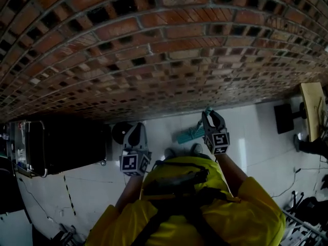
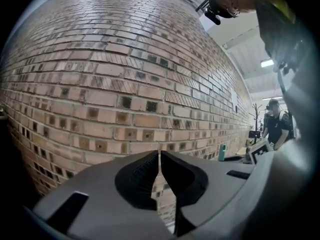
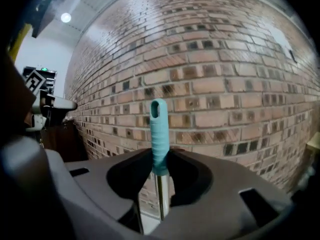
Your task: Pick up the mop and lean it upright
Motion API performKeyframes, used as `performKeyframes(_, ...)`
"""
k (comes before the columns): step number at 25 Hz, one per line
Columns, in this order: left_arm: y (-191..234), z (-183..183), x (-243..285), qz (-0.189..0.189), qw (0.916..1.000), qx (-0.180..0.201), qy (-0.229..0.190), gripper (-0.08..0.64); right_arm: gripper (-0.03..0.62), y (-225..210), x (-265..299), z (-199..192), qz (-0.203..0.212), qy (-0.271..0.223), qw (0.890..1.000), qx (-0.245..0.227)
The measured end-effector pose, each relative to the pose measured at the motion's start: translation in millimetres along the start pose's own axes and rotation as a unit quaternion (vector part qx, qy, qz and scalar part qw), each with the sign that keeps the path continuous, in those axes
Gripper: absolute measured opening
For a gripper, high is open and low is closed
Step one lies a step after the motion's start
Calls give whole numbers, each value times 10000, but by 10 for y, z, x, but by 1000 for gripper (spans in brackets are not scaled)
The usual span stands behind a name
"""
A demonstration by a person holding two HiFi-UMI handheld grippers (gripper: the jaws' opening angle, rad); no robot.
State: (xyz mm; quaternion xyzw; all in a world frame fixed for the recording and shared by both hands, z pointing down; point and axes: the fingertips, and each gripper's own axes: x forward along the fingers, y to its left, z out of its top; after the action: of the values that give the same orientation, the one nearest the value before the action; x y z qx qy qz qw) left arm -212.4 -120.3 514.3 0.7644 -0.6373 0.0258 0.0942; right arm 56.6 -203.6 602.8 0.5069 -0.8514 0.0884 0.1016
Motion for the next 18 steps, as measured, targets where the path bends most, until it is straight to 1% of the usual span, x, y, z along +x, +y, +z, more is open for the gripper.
performKeyframes(3, 42, -71, -59, 61, 9999, -10, 103, 21, 107, -71, 329, -405, -75, 414, 9991, 13)
performKeyframes(6, 105, -93, -99, 163, 9997, -10, 164, 21, 107, -146, 628, -599, -154, 534, 9984, -59)
performKeyframes(11, 207, -157, -152, 382, 9990, -49, 207, 21, 109, -215, 1121, -606, -174, 668, 9976, -105)
performKeyframes(14, 217, -195, -146, 463, 9985, -134, 247, 21, 109, -266, 1421, -549, -326, 664, 9972, -123)
performKeyframes(18, 219, -212, -130, 527, 9980, -209, 267, 21, 112, -303, 1620, -546, -564, 845, 9947, -127)
